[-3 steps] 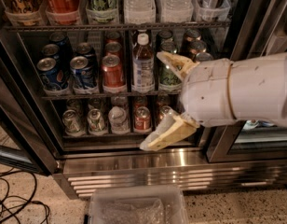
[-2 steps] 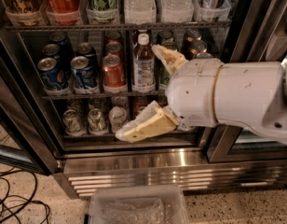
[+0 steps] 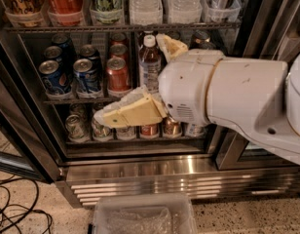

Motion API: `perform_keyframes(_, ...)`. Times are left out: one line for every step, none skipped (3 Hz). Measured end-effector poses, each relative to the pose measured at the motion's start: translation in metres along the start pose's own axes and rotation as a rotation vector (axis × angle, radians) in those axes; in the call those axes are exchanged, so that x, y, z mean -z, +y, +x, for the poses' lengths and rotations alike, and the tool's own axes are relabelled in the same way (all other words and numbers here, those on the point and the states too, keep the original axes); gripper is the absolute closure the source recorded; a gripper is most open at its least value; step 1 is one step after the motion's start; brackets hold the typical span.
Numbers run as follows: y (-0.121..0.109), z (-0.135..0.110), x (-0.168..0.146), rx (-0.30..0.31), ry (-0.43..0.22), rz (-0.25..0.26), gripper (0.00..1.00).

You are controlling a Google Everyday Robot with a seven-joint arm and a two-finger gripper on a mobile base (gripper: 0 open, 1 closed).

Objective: Pick water bottle from top shelf of fridge

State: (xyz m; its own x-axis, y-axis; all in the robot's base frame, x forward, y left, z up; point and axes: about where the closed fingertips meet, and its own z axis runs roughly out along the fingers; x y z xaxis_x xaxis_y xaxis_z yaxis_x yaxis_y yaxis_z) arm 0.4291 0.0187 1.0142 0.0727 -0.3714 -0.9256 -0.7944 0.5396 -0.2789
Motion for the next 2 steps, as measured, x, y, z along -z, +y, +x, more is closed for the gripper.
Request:
perform_keyframes(0.001, 0.000, 0.000, 0.003, 0.001, -0.001, 0.00)
perform_keyframes(-0.014, -0.002, -0.006, 0.001, -0.033, 0.076, 0.00)
